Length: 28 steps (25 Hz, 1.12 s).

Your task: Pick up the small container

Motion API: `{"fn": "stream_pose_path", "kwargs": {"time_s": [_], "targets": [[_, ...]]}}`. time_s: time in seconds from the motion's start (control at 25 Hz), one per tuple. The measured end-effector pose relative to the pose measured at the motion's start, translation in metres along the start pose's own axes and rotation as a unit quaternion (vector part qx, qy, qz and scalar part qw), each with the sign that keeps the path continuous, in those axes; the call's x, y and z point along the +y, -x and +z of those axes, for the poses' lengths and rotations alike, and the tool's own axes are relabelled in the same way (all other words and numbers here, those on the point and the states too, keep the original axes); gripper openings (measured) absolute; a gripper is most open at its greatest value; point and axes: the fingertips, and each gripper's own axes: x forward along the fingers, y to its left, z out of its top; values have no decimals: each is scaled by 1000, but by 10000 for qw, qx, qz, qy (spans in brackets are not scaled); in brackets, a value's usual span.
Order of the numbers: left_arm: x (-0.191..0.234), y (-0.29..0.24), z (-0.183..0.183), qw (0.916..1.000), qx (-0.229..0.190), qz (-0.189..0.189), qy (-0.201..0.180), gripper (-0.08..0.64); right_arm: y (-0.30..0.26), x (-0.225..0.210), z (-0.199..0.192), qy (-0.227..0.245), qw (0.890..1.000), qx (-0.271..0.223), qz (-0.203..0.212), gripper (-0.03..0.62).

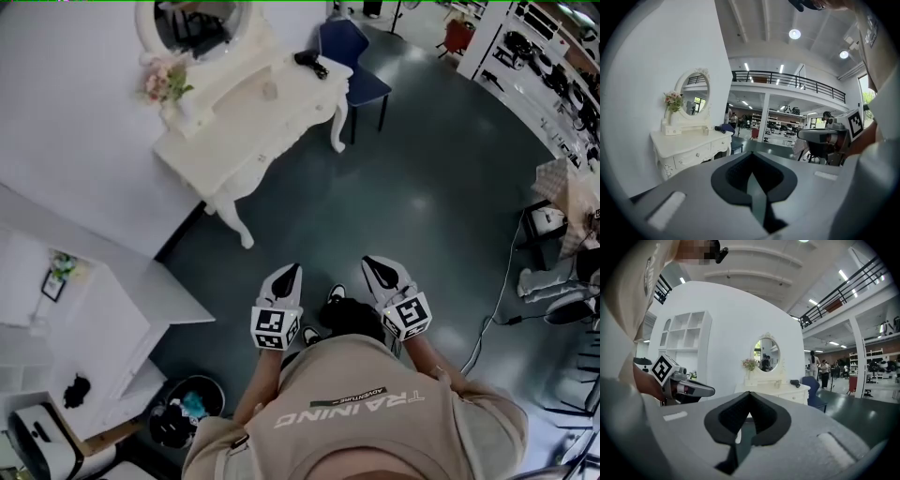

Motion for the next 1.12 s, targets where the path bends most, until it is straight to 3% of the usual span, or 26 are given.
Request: {"fn": "stream_pose_path", "kwargs": {"time_s": [0.2, 0.44, 0.68, 0.96, 1.12], "targets": [[25, -36, 7, 9995, 304, 107, 58, 18, -30, -27, -21, -419, 9987, 288, -32, 3], [62, -97, 54, 9988, 377, 57, -311, 17, -107, -71, 10, -421, 9988, -136, 213, 3], [66, -154, 86, 9992, 243, 1, -322, 17, -150, -122, 23, -524, 9975, -300, 369, 3], [71, -190, 80, 9977, 540, 73, -391, 17, -174, -161, 7, -669, 9965, -80, 503, 3], [85, -202, 81, 9974, 630, 100, -343, 17, -187, -158, -2, -634, 9953, 37, 731, 3]]}}
